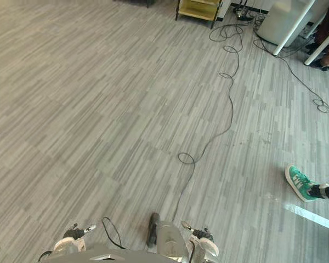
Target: Pick up cushions and gather them together orderly.
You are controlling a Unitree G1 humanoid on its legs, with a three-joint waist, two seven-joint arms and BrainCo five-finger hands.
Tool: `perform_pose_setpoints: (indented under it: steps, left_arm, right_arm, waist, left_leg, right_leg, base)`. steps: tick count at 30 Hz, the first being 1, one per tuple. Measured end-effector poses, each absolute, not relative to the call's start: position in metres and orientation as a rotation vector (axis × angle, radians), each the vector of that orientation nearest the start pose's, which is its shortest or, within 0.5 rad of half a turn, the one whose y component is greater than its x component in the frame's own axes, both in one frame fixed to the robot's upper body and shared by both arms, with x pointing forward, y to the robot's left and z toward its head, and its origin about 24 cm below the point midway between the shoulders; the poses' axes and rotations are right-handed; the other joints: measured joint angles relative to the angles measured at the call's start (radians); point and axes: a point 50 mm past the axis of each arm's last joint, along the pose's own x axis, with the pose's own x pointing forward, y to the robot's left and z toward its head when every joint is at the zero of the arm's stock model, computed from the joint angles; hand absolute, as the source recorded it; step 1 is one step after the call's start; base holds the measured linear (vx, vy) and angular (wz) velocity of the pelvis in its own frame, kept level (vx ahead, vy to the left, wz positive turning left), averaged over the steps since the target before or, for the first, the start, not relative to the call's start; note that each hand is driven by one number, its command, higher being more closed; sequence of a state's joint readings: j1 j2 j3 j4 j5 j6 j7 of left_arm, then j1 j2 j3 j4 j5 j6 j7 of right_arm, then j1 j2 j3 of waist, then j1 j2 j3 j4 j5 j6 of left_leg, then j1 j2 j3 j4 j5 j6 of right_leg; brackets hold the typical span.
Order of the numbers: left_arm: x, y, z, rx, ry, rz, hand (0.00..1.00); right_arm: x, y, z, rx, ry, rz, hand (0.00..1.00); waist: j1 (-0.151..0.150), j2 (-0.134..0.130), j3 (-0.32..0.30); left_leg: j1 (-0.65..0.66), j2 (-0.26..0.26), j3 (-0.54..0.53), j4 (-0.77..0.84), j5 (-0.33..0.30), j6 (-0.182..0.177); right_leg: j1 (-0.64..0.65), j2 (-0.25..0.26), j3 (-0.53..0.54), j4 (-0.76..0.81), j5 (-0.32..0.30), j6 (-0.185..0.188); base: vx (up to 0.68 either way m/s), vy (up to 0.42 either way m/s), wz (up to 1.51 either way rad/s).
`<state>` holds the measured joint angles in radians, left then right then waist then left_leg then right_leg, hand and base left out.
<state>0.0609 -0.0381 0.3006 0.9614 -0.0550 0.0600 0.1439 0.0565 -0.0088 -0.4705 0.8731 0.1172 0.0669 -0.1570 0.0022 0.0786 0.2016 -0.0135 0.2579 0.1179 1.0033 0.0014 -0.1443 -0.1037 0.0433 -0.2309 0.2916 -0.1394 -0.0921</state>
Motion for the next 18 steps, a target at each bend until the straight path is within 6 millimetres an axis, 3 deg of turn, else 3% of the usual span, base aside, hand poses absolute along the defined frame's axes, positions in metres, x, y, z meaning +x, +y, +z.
perform_pose_setpoints:
  steps: [3,4,5,6,7,8,9,10,11,12,13,14,15,16,17,18]
  left_arm:
    - [0.113,0.185,-0.154,-0.159,1.055,0.431,0.00]
    - [0.115,0.185,-0.153,-0.157,1.044,0.430,0.00]
    - [0.119,0.186,-0.151,-0.156,1.021,0.428,0.00]
    - [0.120,0.186,-0.150,-0.154,1.015,0.425,0.00]
    - [0.120,0.185,-0.149,-0.149,1.010,0.418,0.00]
    - [0.120,0.185,-0.149,-0.148,1.010,0.417,0.00]
    - [0.121,0.184,-0.149,-0.150,1.007,0.416,0.00]
    - [0.122,0.184,-0.149,-0.146,1.004,0.411,0.00]
    - [0.125,0.187,-0.147,-0.130,0.989,0.406,0.00]
    - [0.127,0.193,-0.146,-0.119,0.978,0.412,0.00]
    - [0.126,0.195,-0.146,-0.117,0.982,0.419,0.00]
    - [0.126,0.202,-0.145,-0.111,0.976,0.435,0.00]
    - [0.126,0.205,-0.145,-0.103,0.974,0.440,0.00]
    - [0.112,0.203,-0.150,-0.089,1.021,0.432,0.00]
    - [0.104,0.208,-0.153,-0.072,1.057,0.435,0.00]
    - [0.099,0.213,-0.155,-0.044,1.084,0.430,0.00]
  right_arm:
    - [0.113,-0.224,-0.146,0.235,0.995,-0.631,0.00]
    - [0.112,-0.224,-0.147,0.232,1.000,-0.629,0.00]
    - [0.112,-0.224,-0.148,0.236,1.006,-0.631,0.00]
    - [0.111,-0.224,-0.148,0.239,1.008,-0.634,0.00]
    - [0.110,-0.224,-0.149,0.245,1.015,-0.641,0.00]
    - [0.109,-0.224,-0.149,0.244,1.017,-0.642,0.00]
    - [0.106,-0.224,-0.150,0.240,1.031,-0.641,0.00]
    - [0.104,-0.222,-0.151,0.228,1.040,-0.626,0.00]
    - [0.107,-0.216,-0.152,0.233,1.043,-0.609,0.00]
    - [0.109,-0.215,-0.153,0.233,1.054,-0.601,0.00]
    - [0.110,-0.214,-0.153,0.234,1.057,-0.596,0.00]
    - [0.111,-0.209,-0.154,0.242,1.057,-0.583,0.00]
    - [0.112,-0.208,-0.154,0.243,1.056,-0.575,0.00]
    - [0.109,-0.212,-0.154,0.213,1.062,-0.565,0.00]
    - [0.114,-0.209,-0.153,0.196,1.055,-0.538,0.00]
    - [0.113,-0.207,-0.154,0.188,1.066,-0.527,0.00]
  waist:
    - [0.027,-0.010,0.003]
    - [0.036,-0.011,0.002]
    - [0.051,-0.016,0.002]
    - [0.054,-0.019,0.002]
    - [0.056,-0.021,0.000]
    - [0.056,-0.018,-0.001]
    - [0.068,-0.019,-0.001]
    - [0.083,-0.033,-0.018]
    - [0.084,-0.056,-0.030]
    - [0.073,-0.058,-0.026]
    - [0.076,-0.059,-0.026]
    - [0.089,-0.086,-0.029]
    - [0.098,-0.097,-0.032]
    - [0.101,-0.080,-0.078]
    - [0.093,-0.092,-0.076]
    - [0.076,-0.101,-0.071]
  left_leg:
    - [-0.122,-0.011,0.088,0.032,-0.179,0.061]
    - [-0.149,-0.015,0.105,-0.001,-0.201,0.070]
    - [-0.208,-0.039,0.137,-0.164,-0.236,0.091]
    - [-0.222,-0.056,0.139,-0.253,-0.235,0.091]
    - [-0.226,-0.097,0.133,-0.513,-0.200,0.072]
    - [-0.228,-0.106,0.127,-0.611,-0.176,0.067]
    - [-0.234,-0.123,0.105,-0.750,-0.039,0.060]
    - [-0.236,-0.154,0.112,-0.733,-0.006,0.112]
    - [-0.257,-0.171,0.130,-0.681,-0.061,0.130]
    - [-0.286,-0.170,0.134,-0.580,-0.101,0.181]
    - [-0.285,-0.169,0.139,-0.549,-0.116,0.184]
    - [-0.287,-0.181,0.168,-0.471,-0.115,0.179]
    - [-0.294,-0.190,0.180,-0.439,-0.124,0.183]
    - [-0.246,-0.199,0.143,-0.590,-0.168,0.199]
    - [-0.210,-0.237,0.154,-0.582,-0.217,0.213]
    - [-0.173,-0.259,0.157,-0.588,-0.240,0.214]
  right_leg:
    - [0.135,-0.007,0.064,-0.085,-0.017,-0.002]
    - [0.157,-0.011,0.078,-0.105,-0.018,0.000]
    - [0.199,-0.033,0.109,-0.139,-0.025,0.012]
    - [0.209,-0.046,0.114,-0.145,-0.030,0.020]
    - [0.228,-0.067,0.136,-0.158,-0.045,0.046]
    - [0.238,-0.074,0.142,-0.166,-0.051,0.056]
    - [0.275,-0.092,0.176,-0.191,-0.072,0.069]
    - [0.296,-0.117,0.206,-0.224,-0.088,0.076]
    - [0.297,-0.134,0.226,-0.236,-0.094,0.067]
    - [0.319,-0.144,0.247,-0.256,-0.023,0.098]
    - [0.336,-0.153,0.258,-0.262,0.000,0.106]
    - [0.347,-0.191,0.288,-0.227,0.021,0.114]
    - [0.342,-0.208,0.307,-0.187,0.018,0.118]
    - [0.279,-0.193,0.307,-0.045,-0.006,0.194]
    - [0.202,-0.228,0.329,0.179,-0.034,0.271]
    - [0.129,-0.236,0.366,0.371,0.008,0.356]
  base:
    - [0.35,0.043,-0.46]
    - [0.33,0.106,-0.65]
    - [0.27,0.119,-0.58]
    - [0.36,0.179,-0.71]
    - [0.31,0.181,-0.43]
    - [0.43,0.290,-0.58]
    - [0.53,0.348,-0.58]
    - [0.67,0.394,-0.55]
    - [0.73,0.346,-0.26]
    - [0.59,0.283,-0.02]
    - [0.58,0.334,-0.03]
    - [0.43,0.294,-0.15]
    - [0.43,0.286,-0.43]
    - [0.41,0.247,-0.45]
    - [0.39,0.207,-0.23]
    - [0.52,0.211,0.06]
